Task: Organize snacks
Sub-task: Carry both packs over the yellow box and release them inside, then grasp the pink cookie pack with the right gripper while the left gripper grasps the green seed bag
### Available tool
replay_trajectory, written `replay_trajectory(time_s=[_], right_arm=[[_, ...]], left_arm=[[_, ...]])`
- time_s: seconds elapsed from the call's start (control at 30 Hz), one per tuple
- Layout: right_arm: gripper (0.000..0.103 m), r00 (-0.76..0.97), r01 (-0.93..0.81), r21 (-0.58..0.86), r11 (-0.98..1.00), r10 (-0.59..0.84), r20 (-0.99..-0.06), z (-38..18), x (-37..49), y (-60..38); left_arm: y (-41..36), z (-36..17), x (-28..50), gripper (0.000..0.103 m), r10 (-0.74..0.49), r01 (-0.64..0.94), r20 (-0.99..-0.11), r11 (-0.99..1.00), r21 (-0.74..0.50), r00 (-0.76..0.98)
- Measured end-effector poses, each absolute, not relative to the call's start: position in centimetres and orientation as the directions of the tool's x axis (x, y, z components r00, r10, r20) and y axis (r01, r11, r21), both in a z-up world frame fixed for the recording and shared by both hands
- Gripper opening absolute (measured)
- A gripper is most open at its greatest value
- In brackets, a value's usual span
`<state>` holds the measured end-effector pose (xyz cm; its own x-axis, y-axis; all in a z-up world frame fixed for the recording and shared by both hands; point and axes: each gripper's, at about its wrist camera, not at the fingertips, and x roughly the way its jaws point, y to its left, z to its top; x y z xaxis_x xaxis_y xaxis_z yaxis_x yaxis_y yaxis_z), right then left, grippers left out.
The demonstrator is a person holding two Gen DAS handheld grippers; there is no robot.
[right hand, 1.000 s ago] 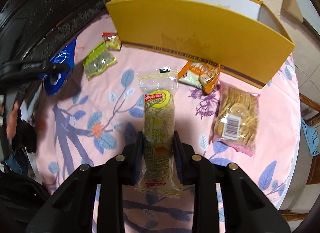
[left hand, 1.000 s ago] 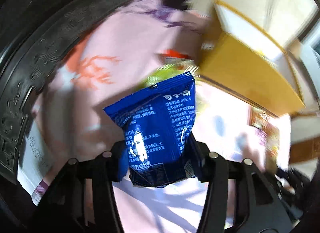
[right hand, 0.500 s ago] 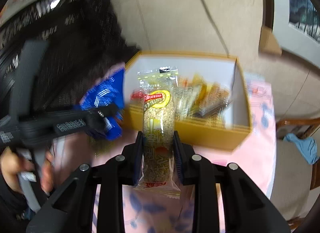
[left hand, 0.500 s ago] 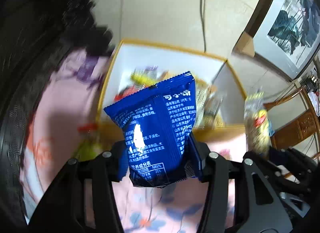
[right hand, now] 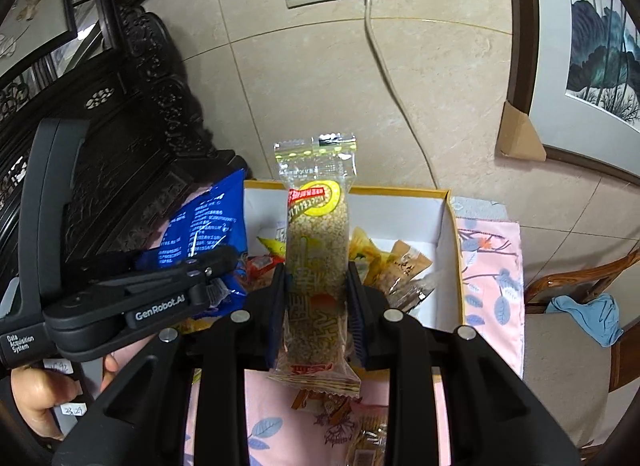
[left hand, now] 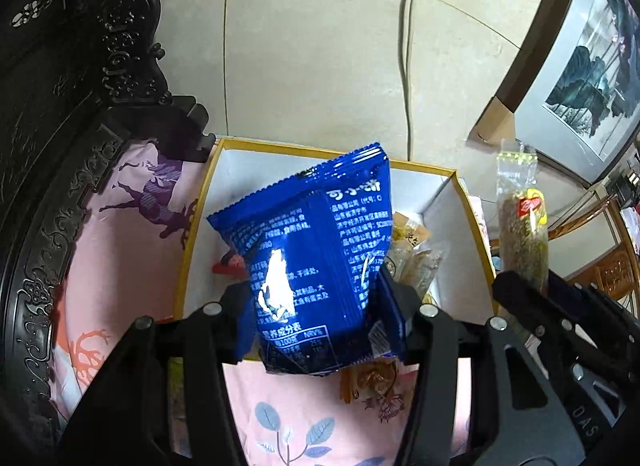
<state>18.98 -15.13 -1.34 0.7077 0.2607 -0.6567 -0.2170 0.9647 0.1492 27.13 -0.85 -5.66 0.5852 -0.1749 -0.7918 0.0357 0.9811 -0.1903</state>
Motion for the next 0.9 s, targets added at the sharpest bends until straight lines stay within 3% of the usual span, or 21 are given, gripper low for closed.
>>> replay_trajectory(time_s=[0.03,0.07,0.1,0.17,0.2,0.43,0.63,0.9], right_arm=[[0.030,0.712,-0.208,0.145,0.967,0.251,-0.656,-1.2,19.3,-15.3],[0.032,0.716,-0.195,0.138,0.971,0.237,-0.656,-1.1,19.6,-15.4],[0.045,0.720,-0.184,0.130,0.974,0.224,-0.657,-1.0,19.8,-15.5],[0.065,0.727,-0.157,0.093,0.983,0.179,-0.663,-0.8,20.2,-15.6],[0.065,0.736,-0.152,0.085,0.985,0.170,-0.655,-0.7,20.1,-15.8],[0.072,0.683,-0.169,0.066,0.983,0.165,-0.712,-3.9,16.6,-17.4],[0.072,0.490,-0.055,0.083,0.995,0.099,-0.866,-15.0,12.2,-19.5],[0.072,0.427,-0.020,0.061,0.998,0.063,-0.902,-20.4,12.2,-19.2]], left_arm=[[-0.8,-5.7,27.4,0.055,-0.176,0.034,-0.796,0.981,-0.192,0.579],[-0.8,-5.7,27.6,0.066,-0.180,0.034,-0.800,0.980,-0.195,0.572],[-0.8,-5.5,27.8,0.085,-0.179,0.034,-0.801,0.980,-0.195,0.572],[-0.5,-4.6,27.6,0.094,-0.146,0.018,-0.777,0.985,-0.170,0.612],[-0.3,-4.3,27.5,0.096,-0.140,0.018,-0.769,0.986,-0.166,0.624],[2.3,-4.6,24.7,0.097,-0.108,0.011,-0.771,0.991,-0.130,0.628],[6.4,-9.1,20.1,0.097,-0.079,-0.088,-0.809,0.983,-0.160,0.582],[13.6,-14.3,15.0,0.097,0.015,-0.261,-0.879,0.957,-0.126,0.477]])
